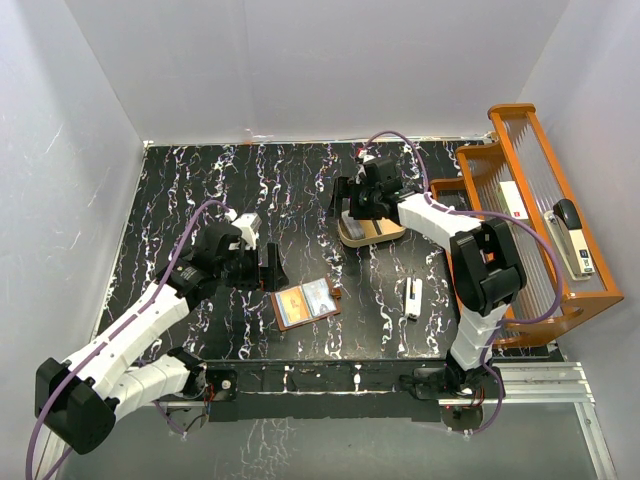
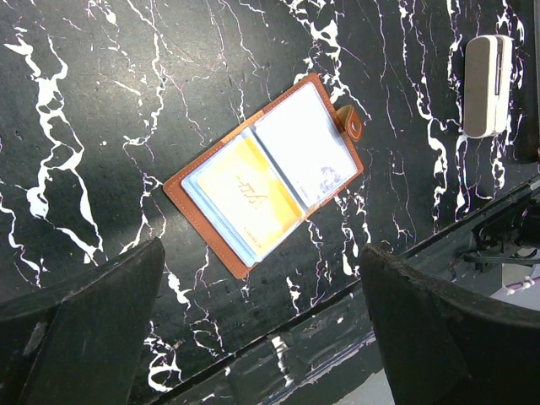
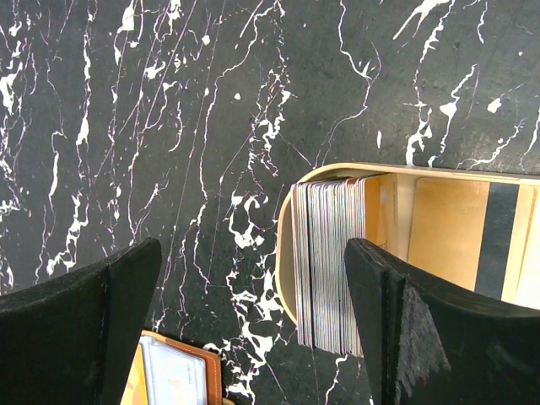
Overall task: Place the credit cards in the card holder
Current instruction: Pick up the credit card from the storage box.
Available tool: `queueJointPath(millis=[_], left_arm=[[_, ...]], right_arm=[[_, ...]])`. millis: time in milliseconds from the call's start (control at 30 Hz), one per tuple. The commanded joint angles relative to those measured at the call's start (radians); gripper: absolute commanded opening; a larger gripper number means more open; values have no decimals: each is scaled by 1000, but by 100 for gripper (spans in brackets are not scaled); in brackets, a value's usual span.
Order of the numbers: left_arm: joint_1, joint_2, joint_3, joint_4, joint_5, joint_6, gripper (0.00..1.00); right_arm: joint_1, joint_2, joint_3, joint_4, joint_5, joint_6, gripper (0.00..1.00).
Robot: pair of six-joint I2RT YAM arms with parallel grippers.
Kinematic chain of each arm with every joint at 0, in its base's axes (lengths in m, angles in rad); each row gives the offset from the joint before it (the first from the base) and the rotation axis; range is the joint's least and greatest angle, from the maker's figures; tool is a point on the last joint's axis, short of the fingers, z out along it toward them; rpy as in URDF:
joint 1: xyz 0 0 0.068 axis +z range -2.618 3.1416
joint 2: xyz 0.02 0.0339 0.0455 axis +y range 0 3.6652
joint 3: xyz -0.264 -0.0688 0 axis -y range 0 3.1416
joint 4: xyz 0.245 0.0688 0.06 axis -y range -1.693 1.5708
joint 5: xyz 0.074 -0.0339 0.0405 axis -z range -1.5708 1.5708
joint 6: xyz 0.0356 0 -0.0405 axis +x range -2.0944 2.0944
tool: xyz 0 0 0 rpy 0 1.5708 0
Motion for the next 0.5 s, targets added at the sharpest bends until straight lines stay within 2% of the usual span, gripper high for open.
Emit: queueJointPath(millis=[0,467], left_arm=[[-1,-34,7,-20,2,20,99],[-1,-30,12,-30,-12,24,99]], right_arm=[[-6,4,47,4,25,-48,90],[-60,-49,93,-41,-34,-70,91]])
